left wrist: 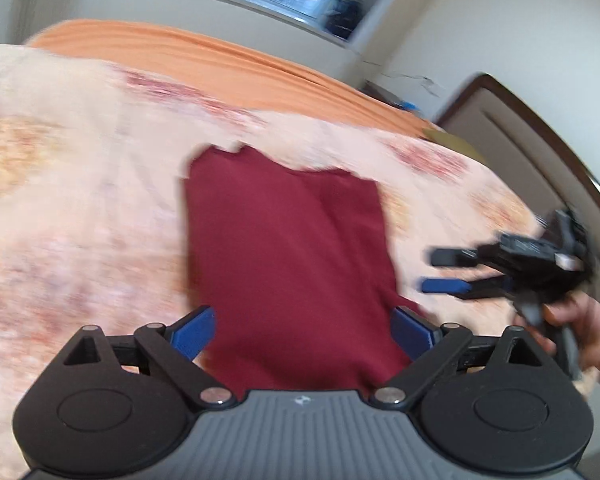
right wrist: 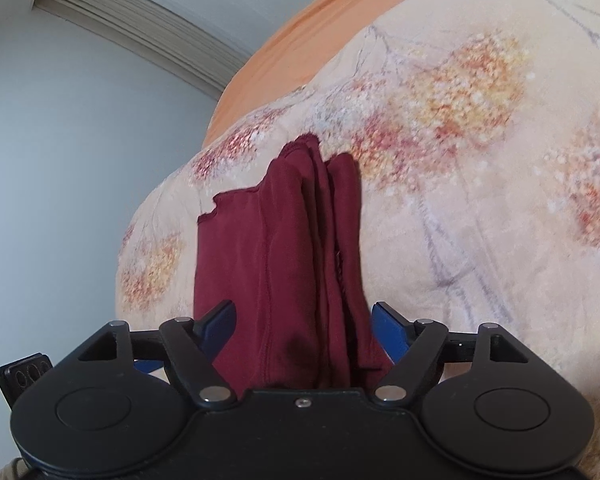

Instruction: Fold small clothes

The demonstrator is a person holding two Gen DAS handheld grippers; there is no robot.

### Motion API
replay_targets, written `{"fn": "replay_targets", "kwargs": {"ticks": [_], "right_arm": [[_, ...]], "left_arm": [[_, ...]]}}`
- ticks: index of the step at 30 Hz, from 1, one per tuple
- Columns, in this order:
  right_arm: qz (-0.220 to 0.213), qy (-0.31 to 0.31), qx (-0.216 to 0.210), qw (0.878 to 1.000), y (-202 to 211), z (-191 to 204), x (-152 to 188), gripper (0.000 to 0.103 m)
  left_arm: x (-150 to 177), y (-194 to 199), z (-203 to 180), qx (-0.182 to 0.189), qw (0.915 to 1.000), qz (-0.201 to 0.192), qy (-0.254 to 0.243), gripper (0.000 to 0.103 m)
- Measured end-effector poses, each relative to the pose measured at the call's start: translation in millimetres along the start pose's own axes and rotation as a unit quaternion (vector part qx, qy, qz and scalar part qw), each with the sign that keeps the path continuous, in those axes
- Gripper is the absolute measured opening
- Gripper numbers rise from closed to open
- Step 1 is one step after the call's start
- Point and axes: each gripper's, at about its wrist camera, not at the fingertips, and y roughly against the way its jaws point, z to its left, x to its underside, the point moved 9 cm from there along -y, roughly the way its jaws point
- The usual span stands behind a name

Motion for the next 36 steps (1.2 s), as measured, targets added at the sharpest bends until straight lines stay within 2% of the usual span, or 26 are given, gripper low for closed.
{"fn": "replay_targets", "kwargs": {"ticks": [5, 9, 12, 16, 20, 22, 24, 25, 26, 27, 28, 30, 33, 36], "right_arm": [[-0.006, 0.013, 0.016, 1.000, -5.9, -7.4, -5.1, 0.079], [0.003, 0.026, 0.019, 0.999, -23.2, -11.5, -5.0, 0.079], [0.006, 0.020, 0.005, 1.000, -38.1, -12.6, -8.4, 0.079], [0.005, -0.001, -0.032, 0.999, -56.0, -12.3, -17.9, 0.078], [0.016, -0.026, -0.047, 0.998, -72.9, -18.0, -21.7, 0.078], [0.018, -0.035, -0.046, 0.998, -77.5, -20.9, -20.7, 0.076], [0.022, -0.036, -0.044, 0.998, -80.3, -19.9, -18.6, 0.068], [0.029, -0.031, -0.045, 0.998, -82.1, -17.5, -16.8, 0.056], [0.036, -0.026, -0.044, 0.998, -84.6, -14.5, -14.4, 0.051], [0.039, -0.019, -0.041, 0.998, -85.1, -11.5, -13.9, 0.049], [0.038, -0.010, -0.038, 0.998, -84.6, -8.4, -14.2, 0.043], [0.037, -0.007, -0.034, 0.999, -83.1, -3.9, -14.7, 0.038], [0.034, 0.007, -0.039, 0.999, -76.7, 14.6, -14.2, 0.033], [0.040, 0.029, -0.047, 0.998, -66.2, 42.2, -7.8, 0.032]], "left_arm": [[-11.3, -16.1, 34.0, -0.010, 0.9988, 0.010, 0.046, 0.097], [-13.8, -43.5, 51.7, 0.006, 0.9961, 0.032, 0.081, 0.095], [-14.6, -62.0, 59.2, 0.033, 0.9923, 0.044, 0.111, 0.091], [-15.6, -83.4, 58.9, 0.056, 0.9915, 0.058, 0.102, 0.088], [-8.7, -105.3, 63.7, 0.076, 0.9867, 0.076, 0.122, 0.089], [-8.9, -111.3, 65.8, 0.082, 0.9851, 0.070, 0.134, 0.090], [-12.0, -114.2, 67.0, 0.087, 0.9818, 0.061, 0.157, 0.089], [-13.3, -113.8, 66.5, 0.092, 0.9801, 0.058, 0.166, 0.086], [-15.2, -114.4, 65.7, 0.098, 0.9784, 0.058, 0.172, 0.074], [-16.6, -114.2, 64.5, 0.092, 0.9793, 0.063, 0.169, 0.066], [-16.9, -112.2, 63.0, 0.081, 0.9826, 0.066, 0.154, 0.062], [-19.9, -104.8, 56.2, 0.077, 0.9871, 0.068, 0.123, 0.040], [-27.4, -84.8, 42.2, 0.078, 0.9904, 0.063, 0.095, 0.033], [-33.7, -54.3, 28.7, 0.072, 0.9932, 0.052, 0.075, 0.033]]}}
